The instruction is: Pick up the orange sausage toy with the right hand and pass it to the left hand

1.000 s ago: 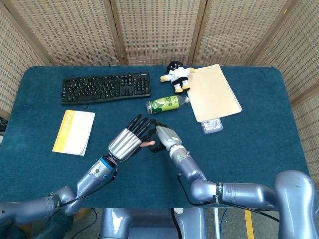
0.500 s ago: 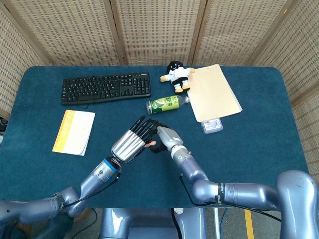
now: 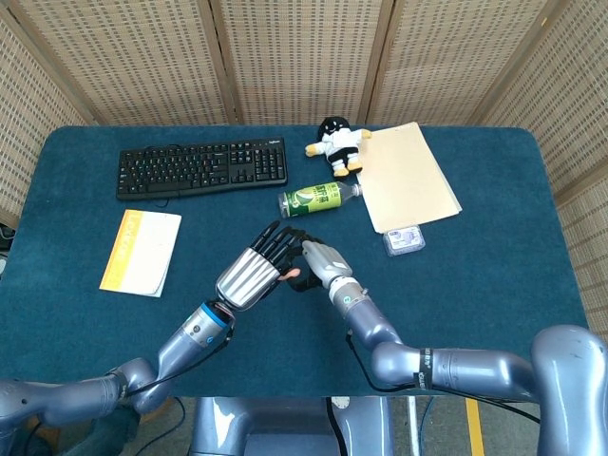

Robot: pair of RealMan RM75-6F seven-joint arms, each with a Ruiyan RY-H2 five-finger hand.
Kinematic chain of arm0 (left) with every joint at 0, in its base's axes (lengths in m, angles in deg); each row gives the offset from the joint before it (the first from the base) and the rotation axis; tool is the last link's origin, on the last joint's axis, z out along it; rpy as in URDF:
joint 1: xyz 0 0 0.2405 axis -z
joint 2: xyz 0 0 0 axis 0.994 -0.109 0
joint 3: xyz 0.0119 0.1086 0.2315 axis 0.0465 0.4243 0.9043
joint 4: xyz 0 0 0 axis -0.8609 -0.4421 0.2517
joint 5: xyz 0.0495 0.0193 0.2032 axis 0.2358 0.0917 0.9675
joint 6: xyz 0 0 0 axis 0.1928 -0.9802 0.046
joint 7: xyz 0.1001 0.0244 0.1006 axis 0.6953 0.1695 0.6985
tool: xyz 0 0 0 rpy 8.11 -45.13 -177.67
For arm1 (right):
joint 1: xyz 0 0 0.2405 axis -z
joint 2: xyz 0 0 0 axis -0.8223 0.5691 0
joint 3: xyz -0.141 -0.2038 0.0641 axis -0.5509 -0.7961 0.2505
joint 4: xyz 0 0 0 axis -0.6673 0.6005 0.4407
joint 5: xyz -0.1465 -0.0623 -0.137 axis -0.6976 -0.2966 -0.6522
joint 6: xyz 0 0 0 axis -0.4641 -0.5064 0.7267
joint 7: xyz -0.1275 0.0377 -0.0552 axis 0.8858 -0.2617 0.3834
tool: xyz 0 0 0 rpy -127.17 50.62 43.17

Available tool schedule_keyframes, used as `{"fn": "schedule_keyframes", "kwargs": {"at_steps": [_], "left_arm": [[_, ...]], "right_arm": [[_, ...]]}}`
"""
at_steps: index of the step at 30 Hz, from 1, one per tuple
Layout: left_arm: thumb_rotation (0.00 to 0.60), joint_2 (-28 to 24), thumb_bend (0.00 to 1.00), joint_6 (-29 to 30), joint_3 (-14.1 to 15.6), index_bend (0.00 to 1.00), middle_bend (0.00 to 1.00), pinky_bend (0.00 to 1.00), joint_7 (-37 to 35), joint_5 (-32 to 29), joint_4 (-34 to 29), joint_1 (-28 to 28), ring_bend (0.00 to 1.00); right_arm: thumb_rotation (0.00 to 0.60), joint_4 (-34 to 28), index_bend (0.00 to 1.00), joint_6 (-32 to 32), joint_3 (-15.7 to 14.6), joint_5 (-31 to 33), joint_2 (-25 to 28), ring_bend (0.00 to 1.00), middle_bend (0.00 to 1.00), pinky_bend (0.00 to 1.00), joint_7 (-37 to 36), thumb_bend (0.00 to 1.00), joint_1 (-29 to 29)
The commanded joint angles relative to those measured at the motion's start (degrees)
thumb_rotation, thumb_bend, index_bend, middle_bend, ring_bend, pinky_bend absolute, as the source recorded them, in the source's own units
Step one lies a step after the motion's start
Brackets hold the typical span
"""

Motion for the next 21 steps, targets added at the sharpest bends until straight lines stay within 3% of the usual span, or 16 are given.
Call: {"fn": "schedule_keyframes", "kwargs": {"at_steps": [1, 8, 21], "left_arm": [[0.6, 0.02, 0.51, 0.17, 0.0, 0.69, 0.0, 0.0, 0.26, -0.13, -0.2, 0.09, 0.0], [0.6, -0.09, 0.52, 1.1, 0.18, 0.79, 0.0, 0.0, 0.0, -0.57, 0.31, -0.17, 0.0], [0.6, -2.54, 0.52, 3.39, 0.24, 0.81, 0.0, 0.0, -2.38, -0.88, 0.86, -1.28, 0.0]], "right_arm": [[0.6, -0.01, 0.72, -0.09, -0.19, -0.25, 0.2, 0.0, 0.13, 0.0, -0.25, 0.61, 0.12], [0.6, -0.23, 0.76, 0.32, -0.62, -1.43, 1.21, 0.0, 0.15, 0.0, -1.38, 0.62, 1.09], [0.6, 0.31, 0.79, -0.38, -1.66, -2.36, 3.92, 0.0, 0.17, 0.0, -3.58, 0.63, 3.53]]}}
